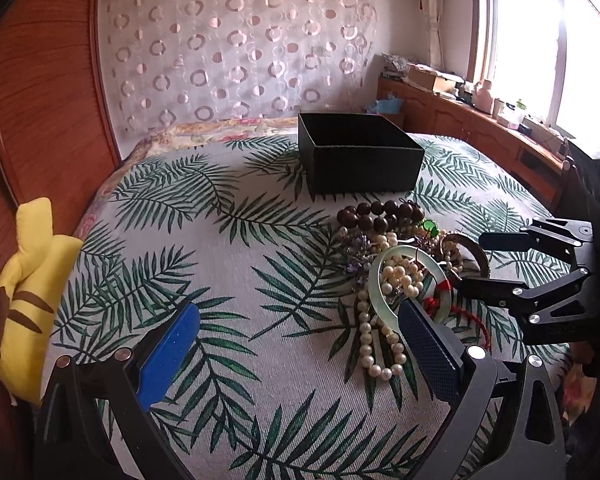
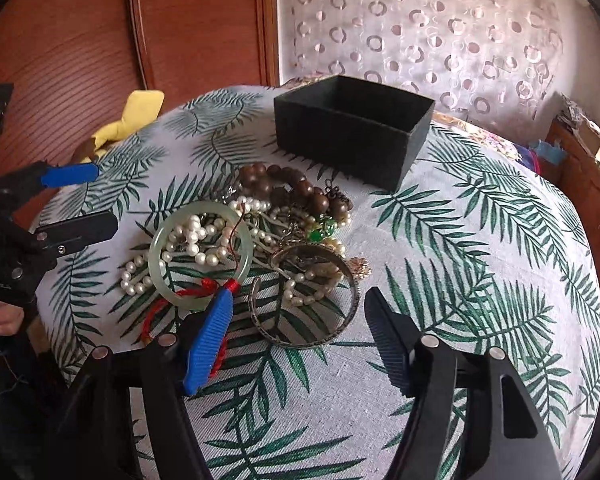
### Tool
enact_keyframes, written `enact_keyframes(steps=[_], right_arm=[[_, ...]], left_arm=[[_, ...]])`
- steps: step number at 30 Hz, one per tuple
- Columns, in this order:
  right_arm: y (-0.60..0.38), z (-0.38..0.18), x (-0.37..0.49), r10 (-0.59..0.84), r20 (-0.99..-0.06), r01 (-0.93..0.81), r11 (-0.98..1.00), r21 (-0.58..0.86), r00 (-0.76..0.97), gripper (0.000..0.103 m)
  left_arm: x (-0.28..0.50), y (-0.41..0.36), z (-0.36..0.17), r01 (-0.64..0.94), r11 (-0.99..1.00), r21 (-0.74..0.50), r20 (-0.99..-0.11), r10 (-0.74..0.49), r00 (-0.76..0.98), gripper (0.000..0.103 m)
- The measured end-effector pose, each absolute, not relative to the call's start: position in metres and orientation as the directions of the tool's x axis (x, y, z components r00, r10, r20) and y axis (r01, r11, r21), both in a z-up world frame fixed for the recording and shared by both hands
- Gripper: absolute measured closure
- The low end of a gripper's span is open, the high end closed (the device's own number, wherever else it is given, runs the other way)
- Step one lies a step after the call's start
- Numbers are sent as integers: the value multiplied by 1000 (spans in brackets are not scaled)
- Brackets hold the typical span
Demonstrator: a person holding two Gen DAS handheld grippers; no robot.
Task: Organize jewelry
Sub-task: 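Grasp the green jade bangle with the left tool while the right tool grasps the metal bangle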
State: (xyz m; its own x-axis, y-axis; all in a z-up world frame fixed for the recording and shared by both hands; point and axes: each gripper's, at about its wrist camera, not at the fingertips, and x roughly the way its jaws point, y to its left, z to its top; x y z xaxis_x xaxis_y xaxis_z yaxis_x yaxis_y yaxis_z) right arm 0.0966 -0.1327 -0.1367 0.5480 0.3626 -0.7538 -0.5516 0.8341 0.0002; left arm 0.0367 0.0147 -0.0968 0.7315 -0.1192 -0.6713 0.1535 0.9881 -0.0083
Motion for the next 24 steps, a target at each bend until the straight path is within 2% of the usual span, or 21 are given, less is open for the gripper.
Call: enact_keyframes(steps=[3,4,15,17,21,24], right_arm=[[-132,-143,100,339,-767,-543,839,-15,545,34],[-132,-144,101,337,-768,-542,840,-15,544,42],[-165,-131,87,365,-724,-514,858,17,586,42],[-173,-130,85,357,-718,-501,865,12,598,42],[-186,-131,85,340,-711,-475,880,10,616,42],[-194,-134,87,331,-710,-453,891,19,621,42]], left_arm=[[38,14,-98,157,988,-13,-677,-124,725,7],[38,14,-99,159,987,-15,-679,-127,724,7],[48,-11,-97,283,958,-40,-695,-230,681,7],[51,-21,-98,310,950,-24,-703,-237,670,10],[61,-44,-103,371,929,18,-735,-239,635,23],[67,-57,-105,414,910,36,-759,-245,604,24]])
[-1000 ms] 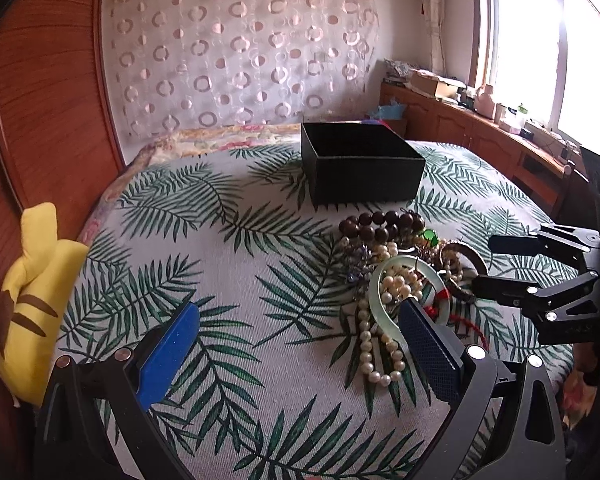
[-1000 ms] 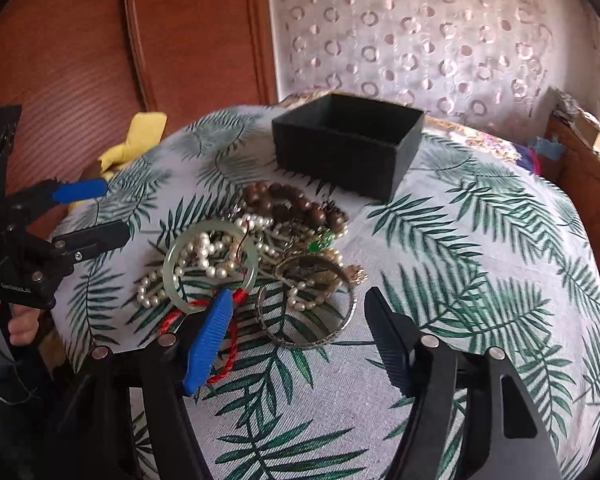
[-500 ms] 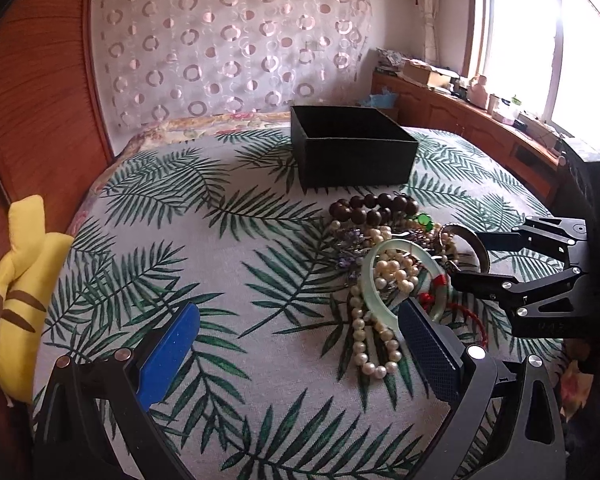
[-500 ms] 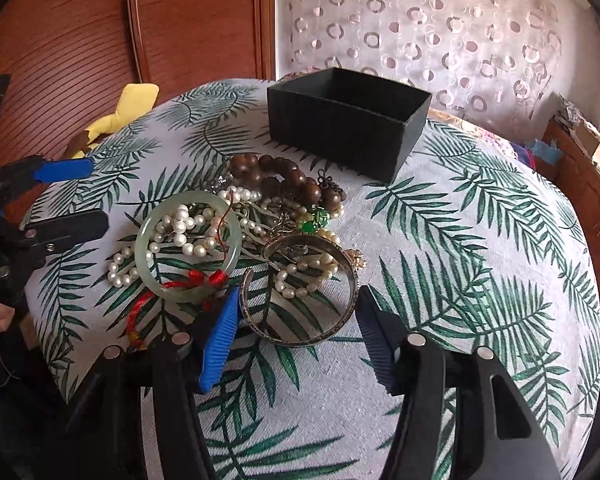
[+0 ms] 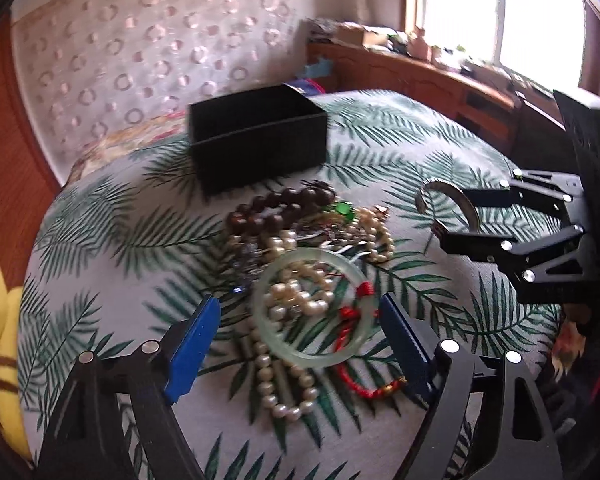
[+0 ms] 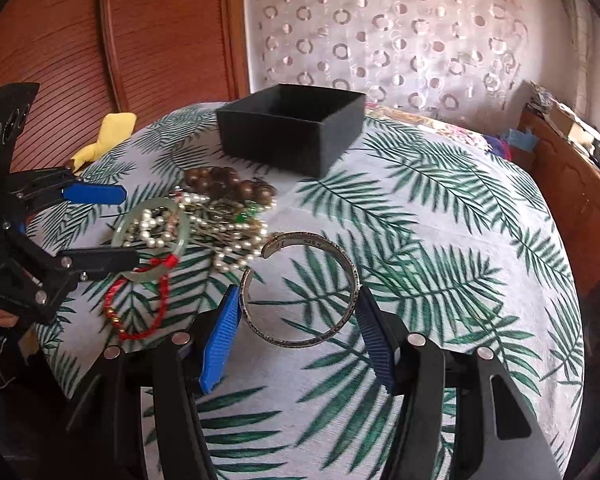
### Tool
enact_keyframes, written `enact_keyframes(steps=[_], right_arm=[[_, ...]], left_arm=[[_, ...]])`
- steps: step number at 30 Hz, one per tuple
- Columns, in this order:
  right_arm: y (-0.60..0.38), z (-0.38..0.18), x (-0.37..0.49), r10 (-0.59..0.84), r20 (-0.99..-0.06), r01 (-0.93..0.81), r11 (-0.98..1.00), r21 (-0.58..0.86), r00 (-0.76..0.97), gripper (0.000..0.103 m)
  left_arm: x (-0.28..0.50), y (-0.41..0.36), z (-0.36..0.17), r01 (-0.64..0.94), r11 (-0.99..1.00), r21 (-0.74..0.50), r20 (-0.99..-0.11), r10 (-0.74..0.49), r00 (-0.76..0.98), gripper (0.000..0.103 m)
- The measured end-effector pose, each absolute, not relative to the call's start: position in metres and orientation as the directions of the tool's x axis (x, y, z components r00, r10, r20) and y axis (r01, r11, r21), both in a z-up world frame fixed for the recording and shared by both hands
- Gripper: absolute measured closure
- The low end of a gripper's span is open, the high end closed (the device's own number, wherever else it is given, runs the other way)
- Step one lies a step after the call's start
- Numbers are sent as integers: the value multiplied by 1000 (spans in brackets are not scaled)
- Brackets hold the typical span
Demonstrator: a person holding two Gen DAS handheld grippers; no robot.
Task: Organize jewelry
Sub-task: 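Grasp the green jade bangle with the left tool while the right tool grasps the metal bangle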
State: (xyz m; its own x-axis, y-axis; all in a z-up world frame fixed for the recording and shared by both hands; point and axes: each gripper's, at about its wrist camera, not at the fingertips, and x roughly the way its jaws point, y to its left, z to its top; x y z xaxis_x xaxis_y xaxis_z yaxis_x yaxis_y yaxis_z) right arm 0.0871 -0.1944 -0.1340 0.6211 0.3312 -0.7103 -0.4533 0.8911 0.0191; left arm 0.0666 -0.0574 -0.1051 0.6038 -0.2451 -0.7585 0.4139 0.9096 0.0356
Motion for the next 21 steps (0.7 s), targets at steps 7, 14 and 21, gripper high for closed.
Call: enact_keyframes(steps=[7,14,21], right_arm=[[-198,-134,87,345,-700,-444,895,45,626,42],[-198,-134,87,348,-696,-442,896,48,628,42],[-200,-134,86,346,-698,-444,895,44,628,42]], left_arm=[[78,-75,-112,454,886,95,-801,-203,563,24],[82,-76,-118,456,882,118,-816,-175,550,28],[80,-71,-115,464,877,120,-805,-187,562,35]])
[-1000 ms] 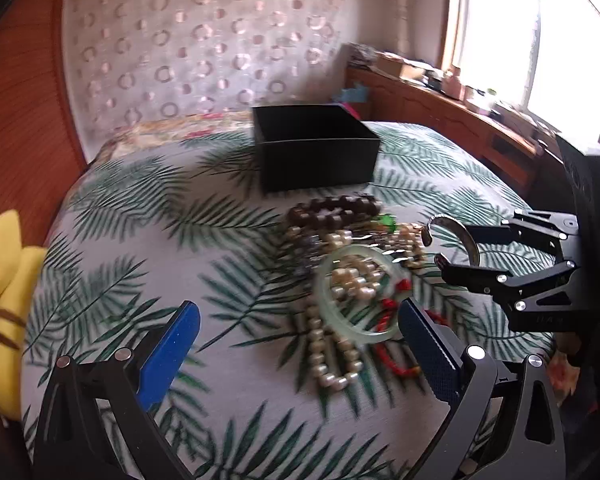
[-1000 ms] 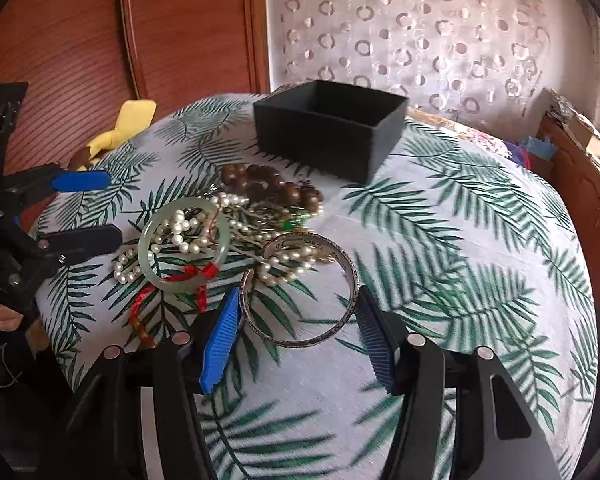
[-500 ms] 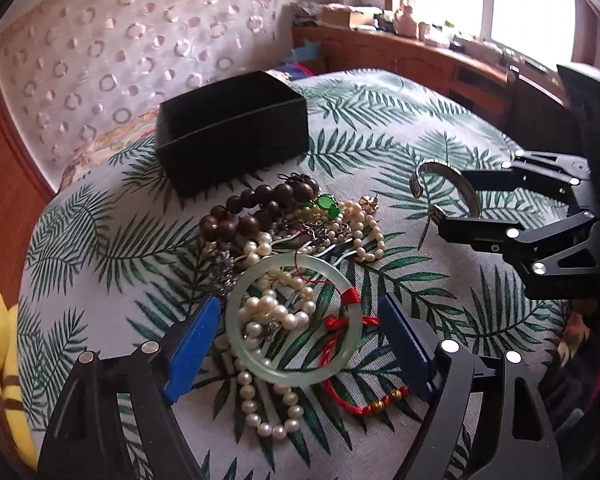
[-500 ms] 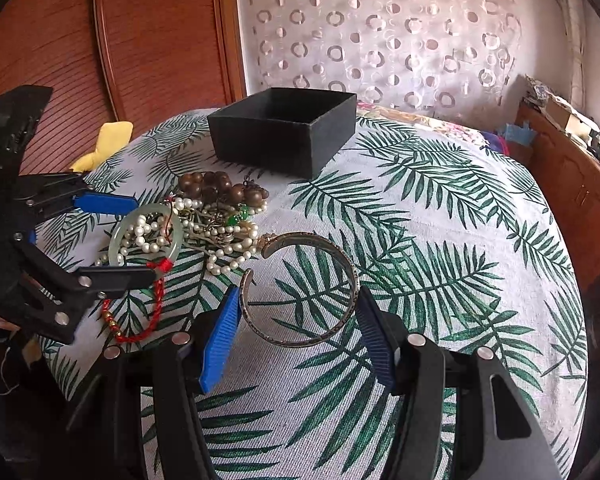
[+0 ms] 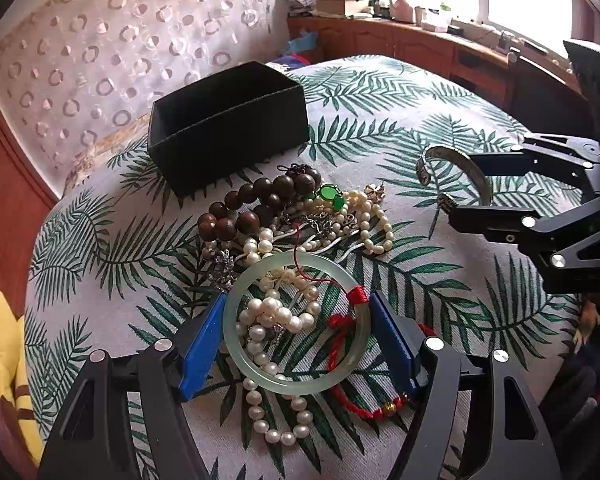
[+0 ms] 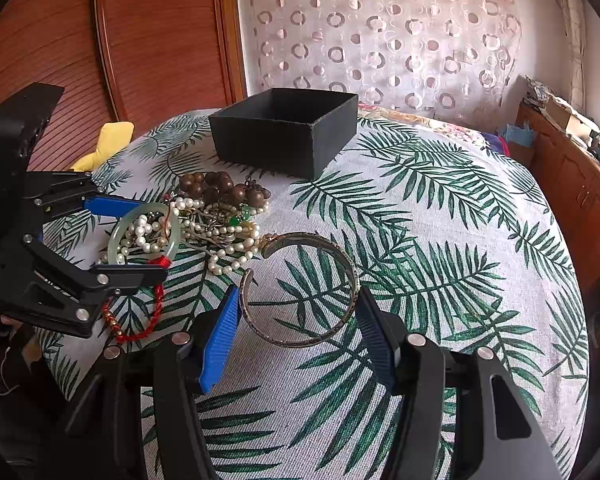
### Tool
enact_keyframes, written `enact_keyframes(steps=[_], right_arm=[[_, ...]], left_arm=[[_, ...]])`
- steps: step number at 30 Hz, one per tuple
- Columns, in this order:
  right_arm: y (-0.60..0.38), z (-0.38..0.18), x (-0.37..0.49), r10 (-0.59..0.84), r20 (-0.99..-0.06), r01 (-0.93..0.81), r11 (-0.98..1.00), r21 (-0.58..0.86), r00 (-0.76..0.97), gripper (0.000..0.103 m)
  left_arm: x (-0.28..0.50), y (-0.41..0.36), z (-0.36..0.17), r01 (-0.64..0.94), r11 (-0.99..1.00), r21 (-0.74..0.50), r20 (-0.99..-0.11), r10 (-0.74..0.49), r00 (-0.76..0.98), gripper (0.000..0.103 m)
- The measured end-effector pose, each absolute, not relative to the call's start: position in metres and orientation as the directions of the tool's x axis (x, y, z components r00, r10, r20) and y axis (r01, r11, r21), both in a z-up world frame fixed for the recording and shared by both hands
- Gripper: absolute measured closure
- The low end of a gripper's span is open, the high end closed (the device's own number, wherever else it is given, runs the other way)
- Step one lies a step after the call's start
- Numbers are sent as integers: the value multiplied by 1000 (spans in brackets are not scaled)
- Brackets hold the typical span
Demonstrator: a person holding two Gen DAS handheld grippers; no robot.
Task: Organize jewelry
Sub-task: 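Grasp the green jade bangle with the left tool while the right tool grasps the metal bangle, then carry both bangles into the black box and open both tools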
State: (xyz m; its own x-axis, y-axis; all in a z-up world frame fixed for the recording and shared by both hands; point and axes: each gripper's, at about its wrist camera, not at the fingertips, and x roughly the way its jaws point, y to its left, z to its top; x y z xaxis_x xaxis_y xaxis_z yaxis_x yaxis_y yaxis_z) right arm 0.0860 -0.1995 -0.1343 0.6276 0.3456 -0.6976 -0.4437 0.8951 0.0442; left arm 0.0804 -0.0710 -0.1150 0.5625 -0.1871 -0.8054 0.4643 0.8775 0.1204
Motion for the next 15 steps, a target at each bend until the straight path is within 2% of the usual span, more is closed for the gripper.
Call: enact_keyframes(steps=[8,15], right_arm=[[-199,-134,89,345,-699,-447,894,40,627,42],[-192,-121,97,347,-686,-459,888,22,640,42]], left_arm=[[77,-51,-87,429,903,39,-748,-258,612,35],[99,-42,-64,394,919,20,-703,-267,659,35]])
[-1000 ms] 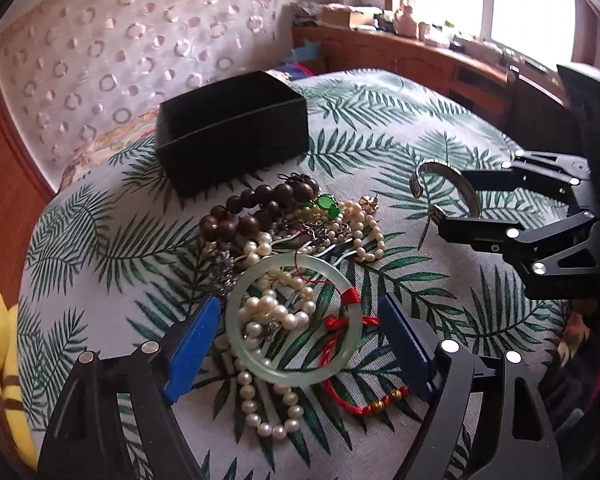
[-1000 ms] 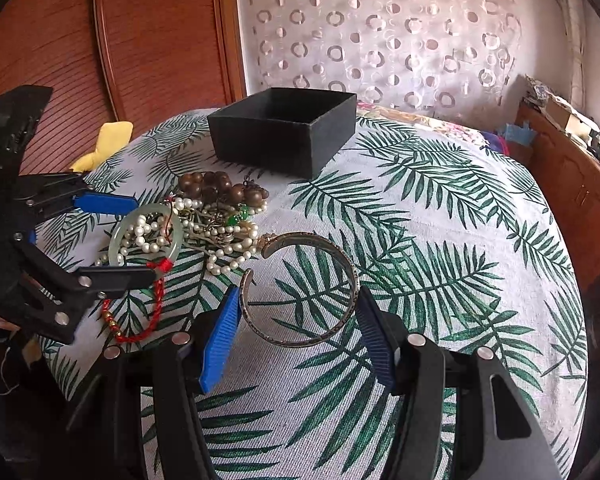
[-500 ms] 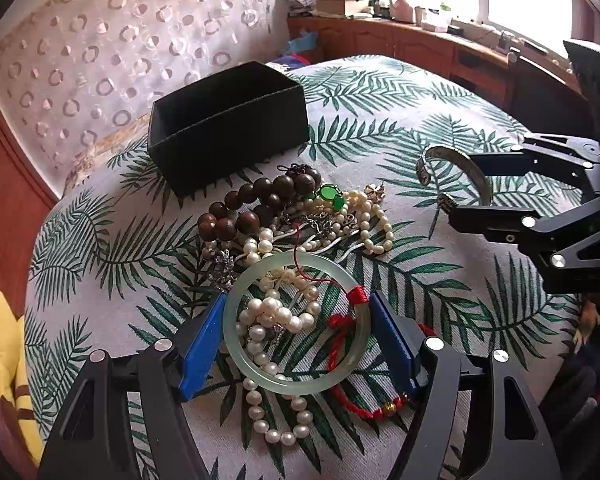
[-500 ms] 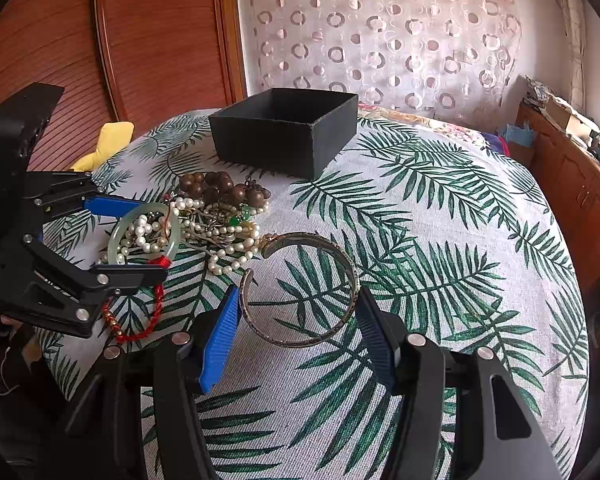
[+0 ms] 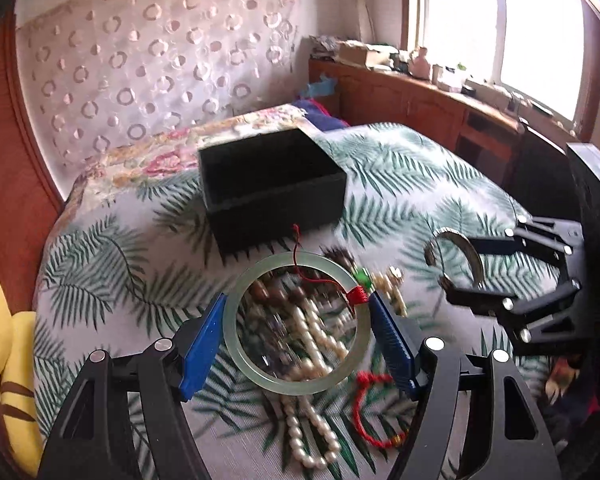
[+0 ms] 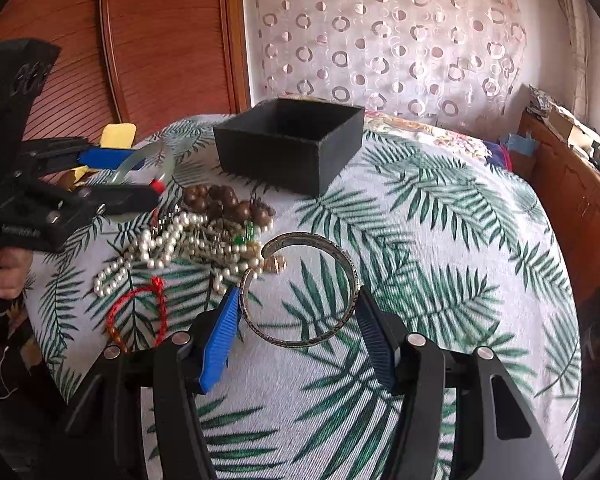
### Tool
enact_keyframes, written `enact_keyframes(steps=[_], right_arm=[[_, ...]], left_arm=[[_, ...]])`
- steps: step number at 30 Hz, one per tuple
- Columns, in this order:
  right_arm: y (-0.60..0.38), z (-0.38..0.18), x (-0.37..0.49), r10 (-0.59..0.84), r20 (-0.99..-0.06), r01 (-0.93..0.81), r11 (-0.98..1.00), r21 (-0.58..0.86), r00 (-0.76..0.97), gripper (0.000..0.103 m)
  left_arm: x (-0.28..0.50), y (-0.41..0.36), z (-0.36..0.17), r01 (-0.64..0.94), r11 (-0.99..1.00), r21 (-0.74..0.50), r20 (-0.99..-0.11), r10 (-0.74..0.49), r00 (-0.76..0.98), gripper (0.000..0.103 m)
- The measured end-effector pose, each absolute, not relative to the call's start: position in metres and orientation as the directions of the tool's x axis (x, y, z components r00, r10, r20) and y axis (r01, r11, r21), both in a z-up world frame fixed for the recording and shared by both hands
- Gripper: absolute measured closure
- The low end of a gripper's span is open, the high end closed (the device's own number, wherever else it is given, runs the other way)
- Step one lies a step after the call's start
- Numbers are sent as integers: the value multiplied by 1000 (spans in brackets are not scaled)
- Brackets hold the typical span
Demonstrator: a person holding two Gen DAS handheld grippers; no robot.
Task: Organize jewelry
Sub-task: 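Carry both bangles into the black box and open both tools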
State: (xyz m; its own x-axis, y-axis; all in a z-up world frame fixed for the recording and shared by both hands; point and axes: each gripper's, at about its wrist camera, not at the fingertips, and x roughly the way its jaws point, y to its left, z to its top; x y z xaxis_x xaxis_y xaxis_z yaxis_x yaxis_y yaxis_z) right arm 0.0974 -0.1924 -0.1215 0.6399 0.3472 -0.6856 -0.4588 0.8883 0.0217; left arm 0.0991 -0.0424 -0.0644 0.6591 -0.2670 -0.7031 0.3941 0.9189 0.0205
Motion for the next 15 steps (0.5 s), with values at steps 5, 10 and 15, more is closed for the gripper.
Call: enact_keyframes(steps=[5,10,15], right_arm=[[-189,-108,109,347,-667,-463,886,3,660,42],[-184,-92,122,344,-648,-463,886,-14,680,42],[-183,-80,129,342,-633,-459,888,-24,694,42]], left_arm=[[125,-37,-50,372,928,-4,-668,-279,690,35],[154,-38,-45,352,936,-6,-651,-271,709,35],[183,-38,-42,337,941,-36,-647,-279,710,35]])
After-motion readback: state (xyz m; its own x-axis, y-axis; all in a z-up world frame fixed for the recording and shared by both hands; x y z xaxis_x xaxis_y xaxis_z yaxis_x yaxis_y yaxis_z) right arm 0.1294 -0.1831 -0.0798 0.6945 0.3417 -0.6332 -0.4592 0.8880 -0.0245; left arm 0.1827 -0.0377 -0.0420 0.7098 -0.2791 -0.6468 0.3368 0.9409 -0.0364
